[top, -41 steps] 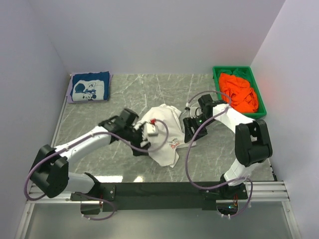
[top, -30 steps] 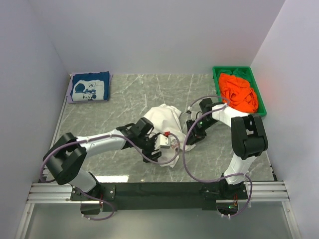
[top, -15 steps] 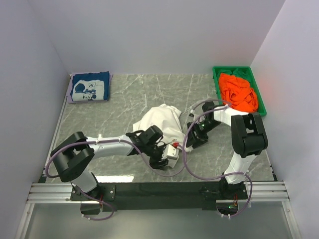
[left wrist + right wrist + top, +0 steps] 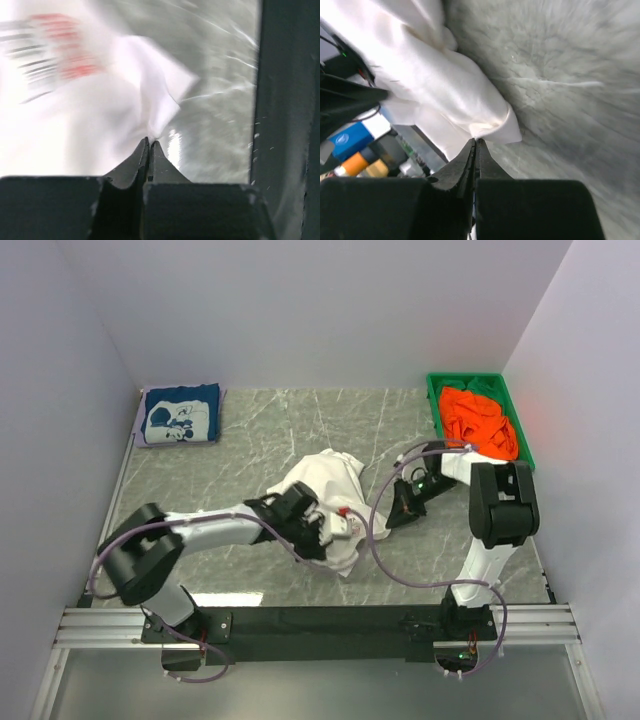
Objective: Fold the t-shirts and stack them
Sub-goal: Flatten the tshirt out
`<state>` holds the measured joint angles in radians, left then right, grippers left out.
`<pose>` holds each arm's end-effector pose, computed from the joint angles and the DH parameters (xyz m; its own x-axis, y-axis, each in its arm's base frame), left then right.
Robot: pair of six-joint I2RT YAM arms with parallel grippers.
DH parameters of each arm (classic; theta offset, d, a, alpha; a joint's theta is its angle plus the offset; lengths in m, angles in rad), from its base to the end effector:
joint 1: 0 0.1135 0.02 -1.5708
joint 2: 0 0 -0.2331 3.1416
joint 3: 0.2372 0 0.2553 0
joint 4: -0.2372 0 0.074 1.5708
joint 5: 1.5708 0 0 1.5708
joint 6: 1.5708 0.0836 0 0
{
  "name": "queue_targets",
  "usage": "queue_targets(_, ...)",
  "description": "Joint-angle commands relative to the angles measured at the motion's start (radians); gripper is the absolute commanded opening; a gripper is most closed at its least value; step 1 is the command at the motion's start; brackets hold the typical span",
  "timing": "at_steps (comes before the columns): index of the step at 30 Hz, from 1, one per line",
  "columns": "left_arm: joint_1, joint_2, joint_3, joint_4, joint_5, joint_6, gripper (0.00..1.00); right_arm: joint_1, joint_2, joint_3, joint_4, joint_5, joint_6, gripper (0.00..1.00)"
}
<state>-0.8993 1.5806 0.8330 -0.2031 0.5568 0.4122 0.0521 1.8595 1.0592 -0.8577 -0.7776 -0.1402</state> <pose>0.1703 -0.2853 0.1039 -0.1211 0.6990 -0.7047 0.9869 0.0084 -0.1613 0.2872 0.0737 0.0676 -0.9884 -0.1512 -0.0114 -0.1153 0.7006 0.7042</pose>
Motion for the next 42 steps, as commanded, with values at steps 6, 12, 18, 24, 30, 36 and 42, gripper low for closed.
queue_targets(6, 0.345, -0.174, 0.291, -0.111, -0.052, 0.0, 0.01, -0.031, -0.155, 0.361, 0.032, -0.038, 0.071, 0.0)
queue_targets(12, 0.568, 0.094, 0.802, -0.067, -0.103, -0.082, 0.01, -0.032, -0.002, 0.913, 0.061, 0.064, 0.103, 0.0)
queue_targets(18, 0.637, 0.317, 1.364, -0.032, -0.055, -0.168, 0.01, -0.047, -0.064, 1.26, 0.181, 0.204, 0.203, 0.0)
queue_targets(24, 0.766, 0.181, 1.196, 0.319, 0.099, -0.404, 0.01, 0.069, -0.411, 0.985, 0.322, 0.282, 0.225, 0.0)
queue_targets(30, 0.905, -0.077, 0.699, 0.282, 0.248, -0.434, 0.01, 0.464, -0.622, 0.511, 0.365, 0.348, 0.149, 0.0)
queue_targets(36, 1.074, -0.024, 0.446, 0.006, 0.235, -0.236, 0.2, 0.693, -0.464, 0.45, 0.384, 0.242, 0.102, 0.48)
queue_targets(42, 1.223, 0.043, 0.499, -0.128, 0.167, -0.23, 0.6, 0.481, -0.249, 0.564, 0.062, 0.244, -0.053, 0.7)
